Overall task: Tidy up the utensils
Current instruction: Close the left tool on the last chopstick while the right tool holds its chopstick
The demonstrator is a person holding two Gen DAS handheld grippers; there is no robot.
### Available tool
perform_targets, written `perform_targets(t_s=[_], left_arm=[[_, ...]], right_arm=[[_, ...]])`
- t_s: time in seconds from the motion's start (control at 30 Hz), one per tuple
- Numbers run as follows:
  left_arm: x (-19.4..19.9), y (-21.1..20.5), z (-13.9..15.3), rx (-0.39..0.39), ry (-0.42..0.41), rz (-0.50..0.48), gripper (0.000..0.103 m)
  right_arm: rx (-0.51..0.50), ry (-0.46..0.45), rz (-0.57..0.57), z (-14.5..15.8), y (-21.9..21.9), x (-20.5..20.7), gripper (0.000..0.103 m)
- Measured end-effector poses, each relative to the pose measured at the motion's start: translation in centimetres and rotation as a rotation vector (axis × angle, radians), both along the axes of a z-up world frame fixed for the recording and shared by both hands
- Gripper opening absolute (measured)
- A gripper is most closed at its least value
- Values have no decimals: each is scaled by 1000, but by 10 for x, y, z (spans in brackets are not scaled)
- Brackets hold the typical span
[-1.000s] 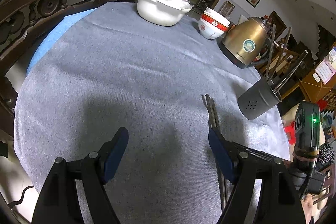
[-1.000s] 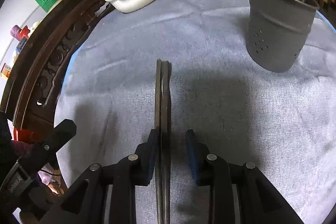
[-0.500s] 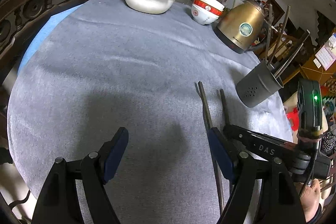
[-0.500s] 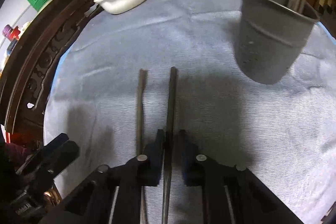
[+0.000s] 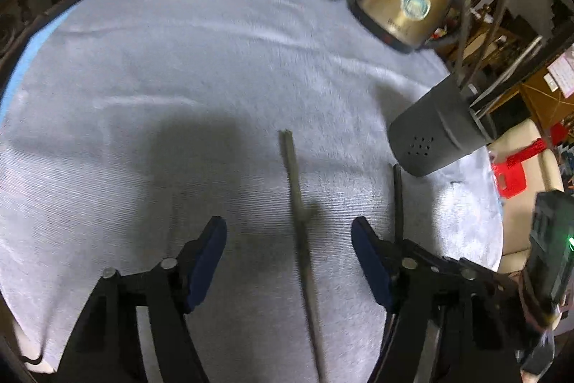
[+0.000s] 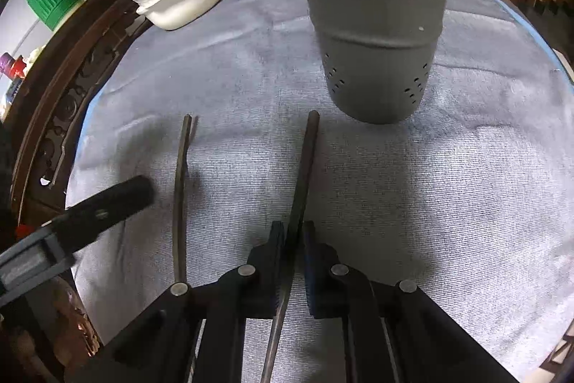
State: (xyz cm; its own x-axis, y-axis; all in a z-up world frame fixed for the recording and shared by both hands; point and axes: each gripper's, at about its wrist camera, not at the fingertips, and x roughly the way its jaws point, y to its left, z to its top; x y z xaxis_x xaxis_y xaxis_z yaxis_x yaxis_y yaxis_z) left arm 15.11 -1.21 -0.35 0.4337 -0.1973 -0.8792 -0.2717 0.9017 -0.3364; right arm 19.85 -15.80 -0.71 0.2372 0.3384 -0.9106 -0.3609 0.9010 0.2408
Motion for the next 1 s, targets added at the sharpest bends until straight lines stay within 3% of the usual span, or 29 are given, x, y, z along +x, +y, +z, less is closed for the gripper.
perform_targets(t_s=[0.03,0.1,0.13,0.17,0.4,0.57,0.7,0.93,1.0], left_arm=[[5,-4,-5,12,29,0,63],[9,-11,-6,90,40,-9,36],[13,-14,-9,75,60,-53,10],[15,-16,-11,64,83,-74,8],[11,-2,-10,147,141,-226,7],[15,17,-11,102,190,-193,8],[20,20,-10,64,207,-195,21],[38,12,-9,110,217,-201,27],[39,13,-11,148,223,-208,7]], right_arm=[[4,0,0,0,-2,0,12],[12,3,0,0,-4,1,12],[16,4,1,-1,-4,1,12],[18,6,3,-1,-5,2,12],[1,26,48,1,-8,1,12],[-7,67,69,2,-2,10,15],[-27,71,28,7,-3,18,15],[-50,96,8,5,5,28,15],[-69,93,18,5,8,28,14]])
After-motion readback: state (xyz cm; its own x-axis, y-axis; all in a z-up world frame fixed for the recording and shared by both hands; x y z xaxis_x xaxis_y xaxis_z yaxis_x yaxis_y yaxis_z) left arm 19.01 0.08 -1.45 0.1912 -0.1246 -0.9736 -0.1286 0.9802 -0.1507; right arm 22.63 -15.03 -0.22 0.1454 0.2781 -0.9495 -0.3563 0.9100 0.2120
